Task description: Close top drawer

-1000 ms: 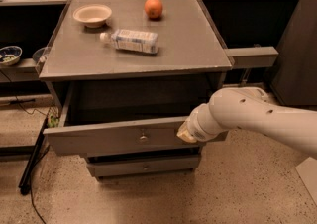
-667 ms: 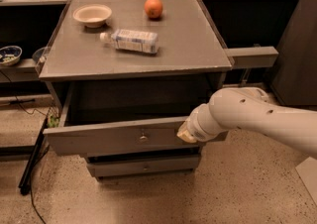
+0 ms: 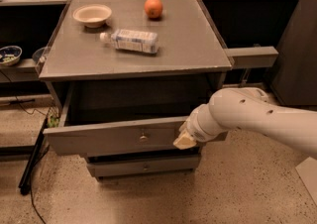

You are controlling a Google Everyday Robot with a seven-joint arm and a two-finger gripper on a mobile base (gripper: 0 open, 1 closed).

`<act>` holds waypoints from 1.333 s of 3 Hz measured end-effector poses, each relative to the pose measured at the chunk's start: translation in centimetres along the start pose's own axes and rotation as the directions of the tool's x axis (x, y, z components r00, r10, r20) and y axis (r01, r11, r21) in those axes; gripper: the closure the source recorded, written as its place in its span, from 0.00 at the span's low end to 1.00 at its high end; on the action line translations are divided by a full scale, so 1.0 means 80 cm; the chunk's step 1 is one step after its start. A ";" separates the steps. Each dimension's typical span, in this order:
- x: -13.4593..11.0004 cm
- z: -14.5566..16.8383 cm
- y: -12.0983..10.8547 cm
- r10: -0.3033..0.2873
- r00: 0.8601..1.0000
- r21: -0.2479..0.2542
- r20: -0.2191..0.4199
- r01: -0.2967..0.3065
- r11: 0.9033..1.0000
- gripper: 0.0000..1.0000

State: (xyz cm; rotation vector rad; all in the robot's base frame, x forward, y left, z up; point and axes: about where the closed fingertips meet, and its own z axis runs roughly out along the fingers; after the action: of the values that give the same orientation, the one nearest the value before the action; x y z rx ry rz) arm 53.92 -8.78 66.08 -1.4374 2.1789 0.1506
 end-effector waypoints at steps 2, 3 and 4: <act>0.000 0.000 0.000 0.000 1.000 0.000 0.000 0.000 1.000 0.04; 0.000 0.000 0.000 0.000 1.000 0.000 0.000 0.000 1.000 0.27; 0.000 0.000 0.000 0.000 1.000 0.000 0.000 0.000 1.000 0.58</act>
Offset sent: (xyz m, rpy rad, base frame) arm 0.0000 0.0000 0.0000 0.0000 0.0000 0.0000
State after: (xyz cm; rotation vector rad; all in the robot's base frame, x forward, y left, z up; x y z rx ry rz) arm 53.91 -8.77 66.08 -1.4376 2.1788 0.1506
